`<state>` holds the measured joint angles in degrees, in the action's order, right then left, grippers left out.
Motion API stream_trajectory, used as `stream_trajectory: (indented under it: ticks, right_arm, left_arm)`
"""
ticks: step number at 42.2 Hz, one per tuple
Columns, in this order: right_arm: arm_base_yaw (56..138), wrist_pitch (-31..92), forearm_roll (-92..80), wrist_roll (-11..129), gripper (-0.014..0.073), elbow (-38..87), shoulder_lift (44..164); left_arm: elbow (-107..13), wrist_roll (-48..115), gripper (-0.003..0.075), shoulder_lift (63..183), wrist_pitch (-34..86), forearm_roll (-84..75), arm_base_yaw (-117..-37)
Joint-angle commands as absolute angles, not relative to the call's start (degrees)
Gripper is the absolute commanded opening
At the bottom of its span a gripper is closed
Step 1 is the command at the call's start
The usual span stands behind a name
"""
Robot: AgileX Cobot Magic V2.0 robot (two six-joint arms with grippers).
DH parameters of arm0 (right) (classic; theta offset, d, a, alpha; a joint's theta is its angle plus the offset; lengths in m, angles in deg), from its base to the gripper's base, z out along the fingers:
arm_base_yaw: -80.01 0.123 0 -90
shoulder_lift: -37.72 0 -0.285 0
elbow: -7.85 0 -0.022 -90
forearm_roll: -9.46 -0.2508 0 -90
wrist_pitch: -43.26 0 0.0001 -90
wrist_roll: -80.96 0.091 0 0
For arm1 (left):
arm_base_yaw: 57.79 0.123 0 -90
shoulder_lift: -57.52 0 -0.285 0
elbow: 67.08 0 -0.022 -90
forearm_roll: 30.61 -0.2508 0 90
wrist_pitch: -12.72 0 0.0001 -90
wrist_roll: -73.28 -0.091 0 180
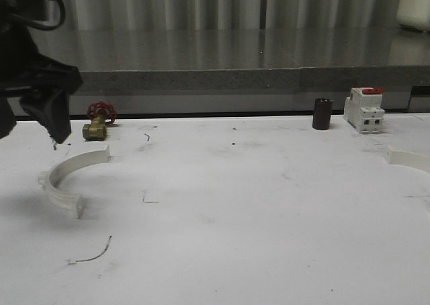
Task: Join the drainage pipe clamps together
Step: 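Lower the left gripper and grasp the clamp half's end tab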
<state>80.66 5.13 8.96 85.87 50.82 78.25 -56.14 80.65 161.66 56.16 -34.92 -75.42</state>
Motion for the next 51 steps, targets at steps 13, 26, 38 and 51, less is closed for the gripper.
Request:
stream_trajectory:
  ticks: [13, 26, 38, 51]
  right_arm:
    - [80.4, 9.3, 9.5, 85.7, 0.049, 49.4, 78.8]
    - [80.4, 9.3, 9.5, 85.7, 0.049, 49.4, 78.8]
    - [80.4, 9.3, 9.5, 85.7, 0.049, 49.4, 78.8]
    - [80.4, 9.3, 9.5, 85.7, 0.049, 49.4, 78.8]
  left_arm:
    - [-62.6, 83.7, 0.0514, 169.8, 55.6, -30.6, -71.9]
    - [-62.6, 83.7, 0.0512, 172.6, 52.3, -29.6, -71.8]
    - [-62.6, 83.7, 0.0507, 173.9, 51.3, -28.1, -71.8]
    - [-62.6, 83.7, 0.0281, 173.9, 50.3, -28.1, -71.8]
